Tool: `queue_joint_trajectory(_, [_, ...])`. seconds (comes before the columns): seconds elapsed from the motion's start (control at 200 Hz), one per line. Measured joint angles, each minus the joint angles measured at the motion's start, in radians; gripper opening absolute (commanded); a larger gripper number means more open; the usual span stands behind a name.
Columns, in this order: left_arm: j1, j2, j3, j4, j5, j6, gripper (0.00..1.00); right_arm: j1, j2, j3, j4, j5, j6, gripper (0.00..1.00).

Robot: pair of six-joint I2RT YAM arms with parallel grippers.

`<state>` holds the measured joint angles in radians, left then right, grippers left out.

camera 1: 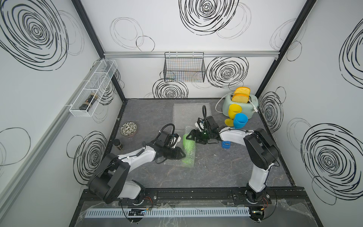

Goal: Wrap wine glasses in bubble wrap
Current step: Wrap the wine glass in bubble wrap.

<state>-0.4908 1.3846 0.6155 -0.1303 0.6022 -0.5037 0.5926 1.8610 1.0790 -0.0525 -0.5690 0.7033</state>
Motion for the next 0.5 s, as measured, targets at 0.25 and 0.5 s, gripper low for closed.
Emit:
queue_joint_trajectory(0.25, [0.182,-0.105,0.002,-0.003,-0.026,0.004,0.63,0.007,0.016,0.03,-0.025,0.008,-0.017,0.84])
queue_joint_trajectory(0.5, [0.306,0.035,0.081,-0.027,-0.16,0.058,0.67,0.015,0.027,0.046,-0.029,0.011,-0.028,0.83])
